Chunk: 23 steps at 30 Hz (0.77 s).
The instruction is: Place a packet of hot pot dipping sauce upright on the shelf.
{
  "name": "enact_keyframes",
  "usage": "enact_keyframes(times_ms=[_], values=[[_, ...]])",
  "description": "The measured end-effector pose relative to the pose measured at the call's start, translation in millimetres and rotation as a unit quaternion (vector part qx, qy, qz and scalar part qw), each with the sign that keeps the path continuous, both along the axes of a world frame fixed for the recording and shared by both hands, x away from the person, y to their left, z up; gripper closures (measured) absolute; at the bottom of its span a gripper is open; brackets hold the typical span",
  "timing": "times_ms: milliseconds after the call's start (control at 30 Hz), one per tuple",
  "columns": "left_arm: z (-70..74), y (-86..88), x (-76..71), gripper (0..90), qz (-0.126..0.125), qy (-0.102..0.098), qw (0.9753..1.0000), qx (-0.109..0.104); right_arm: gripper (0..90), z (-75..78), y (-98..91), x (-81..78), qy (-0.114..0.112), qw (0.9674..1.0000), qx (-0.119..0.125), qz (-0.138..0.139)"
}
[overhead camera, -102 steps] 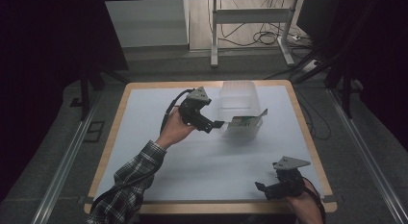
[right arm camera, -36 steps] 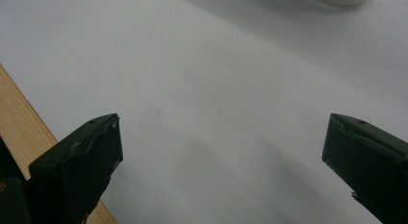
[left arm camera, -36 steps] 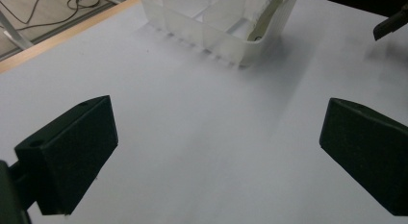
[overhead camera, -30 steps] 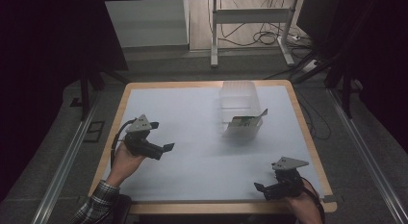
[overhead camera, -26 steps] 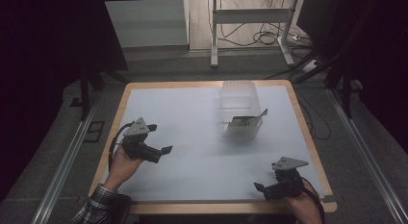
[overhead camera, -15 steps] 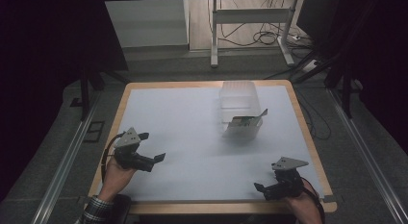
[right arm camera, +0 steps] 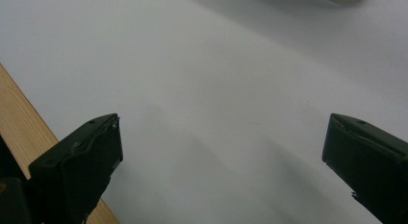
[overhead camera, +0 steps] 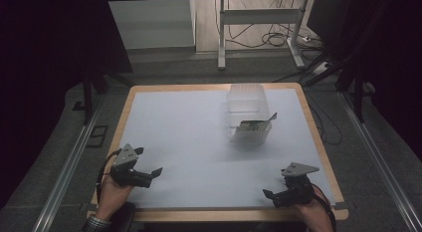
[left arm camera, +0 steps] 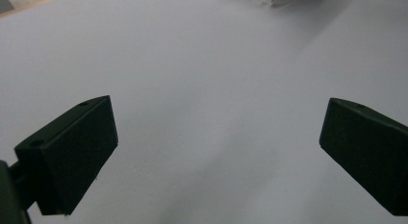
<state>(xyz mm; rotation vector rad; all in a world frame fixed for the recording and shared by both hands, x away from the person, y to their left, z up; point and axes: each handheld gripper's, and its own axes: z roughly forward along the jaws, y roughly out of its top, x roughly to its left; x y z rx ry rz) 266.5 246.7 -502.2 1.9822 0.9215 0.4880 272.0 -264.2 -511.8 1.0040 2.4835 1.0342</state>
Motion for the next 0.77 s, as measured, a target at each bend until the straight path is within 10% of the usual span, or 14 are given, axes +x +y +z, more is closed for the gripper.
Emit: enact_keyframes(times_ms=[500, 767], values=[[-25.5, 1.7, -11.8, 0.0, 0.015, 0.031, 0.9969, 0.07, 0.4, 0.9, -0.4, -0.4, -0.001, 1.0, 0.004, -0.002], [-25.9, 2.1, -10.9, 0.0, 0.013, 0.033, 0.997, 0.068, 0.1, 2.1, -2.1, -0.4, -0.004, 0.9998, 0.02, -0.005]])
